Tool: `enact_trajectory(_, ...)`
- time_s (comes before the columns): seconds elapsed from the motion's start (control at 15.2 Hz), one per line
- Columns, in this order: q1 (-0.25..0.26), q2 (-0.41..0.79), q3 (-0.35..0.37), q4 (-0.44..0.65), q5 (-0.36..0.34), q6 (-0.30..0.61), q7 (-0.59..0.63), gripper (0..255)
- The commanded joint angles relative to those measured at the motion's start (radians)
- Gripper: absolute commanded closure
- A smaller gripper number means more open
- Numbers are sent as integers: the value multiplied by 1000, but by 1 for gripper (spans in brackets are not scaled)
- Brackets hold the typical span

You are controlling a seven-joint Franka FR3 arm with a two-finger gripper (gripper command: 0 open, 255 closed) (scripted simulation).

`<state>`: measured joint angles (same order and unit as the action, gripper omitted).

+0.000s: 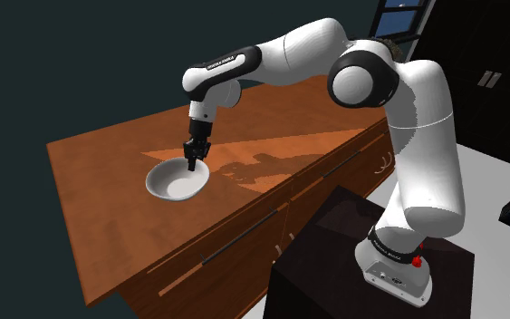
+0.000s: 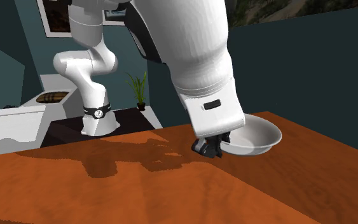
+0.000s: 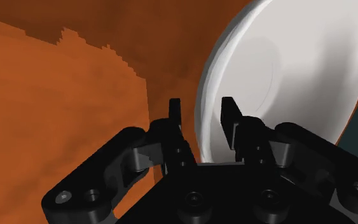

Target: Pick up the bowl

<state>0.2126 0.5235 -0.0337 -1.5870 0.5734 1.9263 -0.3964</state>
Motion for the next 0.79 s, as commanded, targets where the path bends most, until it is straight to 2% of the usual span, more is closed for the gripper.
enact_trajectory(0.0, 0, 1, 0, 1, 0, 1, 0, 255)
enact_trajectory(0.46, 1, -2, 0, -4, 1, 3, -1, 255)
enact_trajectory(0.73, 0, -24, -2, 14, -7, -33, 20, 255)
